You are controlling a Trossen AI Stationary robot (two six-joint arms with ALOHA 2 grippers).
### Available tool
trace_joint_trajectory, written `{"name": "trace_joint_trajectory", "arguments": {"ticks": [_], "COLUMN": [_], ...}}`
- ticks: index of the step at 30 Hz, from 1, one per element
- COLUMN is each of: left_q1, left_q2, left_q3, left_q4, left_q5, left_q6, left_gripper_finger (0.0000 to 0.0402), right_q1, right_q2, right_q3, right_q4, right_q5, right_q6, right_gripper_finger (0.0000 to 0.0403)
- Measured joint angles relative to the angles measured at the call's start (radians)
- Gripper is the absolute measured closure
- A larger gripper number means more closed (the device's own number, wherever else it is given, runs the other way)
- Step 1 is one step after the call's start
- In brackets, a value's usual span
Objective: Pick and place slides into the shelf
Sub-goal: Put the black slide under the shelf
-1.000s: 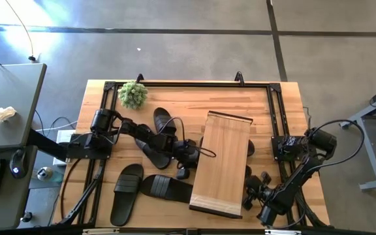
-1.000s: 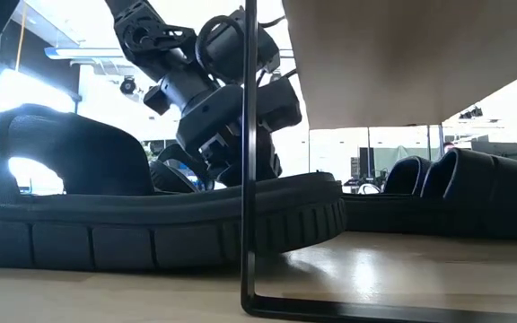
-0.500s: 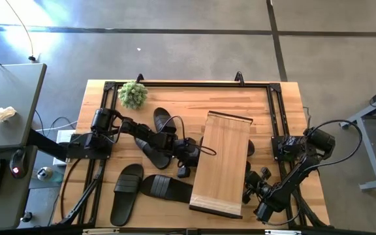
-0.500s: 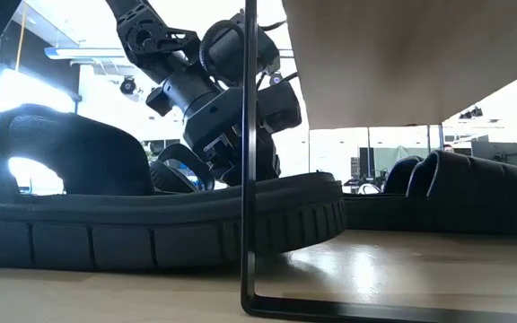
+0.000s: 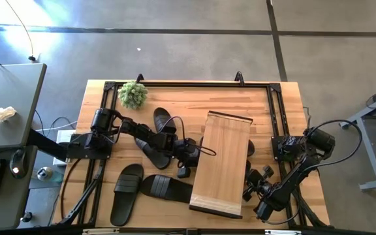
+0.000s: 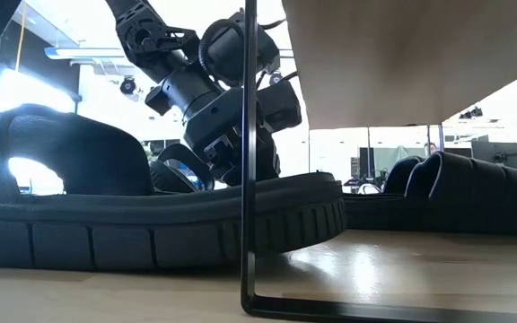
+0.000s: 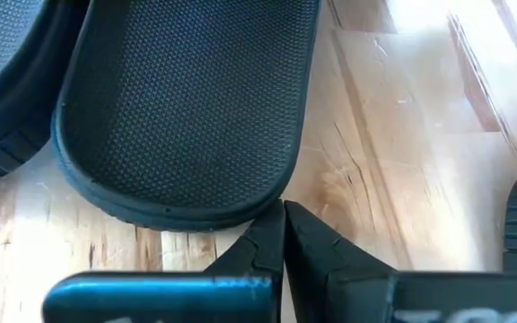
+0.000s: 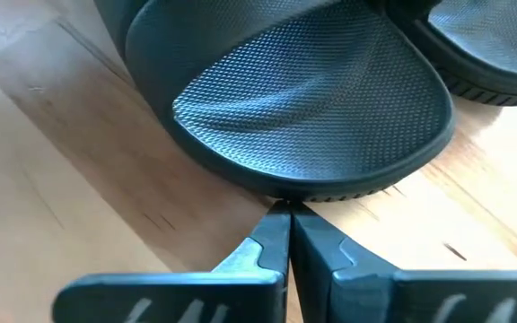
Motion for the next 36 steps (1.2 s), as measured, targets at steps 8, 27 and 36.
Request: {"name": "trace_joint_trajectory", "arguments": {"ticks": [8, 27, 36], "left_q1": [0.000, 0.000, -0.001], "left_q2": [-0.001, -0.005, -0.012], "left_q3": [0.001, 0.003, 0.003], "left_q4": [-0.013, -0.059, -0.102], "left_q5": [-0.003, -0.016, -0.069], "left_q6": [-0.026, -0.079, -0.045], "left_gripper_finger": [0.0401, 0.0401, 0.0401], "right_q1": [0.000, 0.002, 0.002], "right_q2": [0.000, -0.002, -0.002], "right_q3": [0.000, 0.005, 0.005], "right_q4": [-0.005, -0.032, -0.031], "right_q5": [-0.035, -0.088, -0.090], "right_q6": [-0.001, -0.002, 0.000], "right_gripper_finger": [0.0403, 0.0403, 0.0403]}}
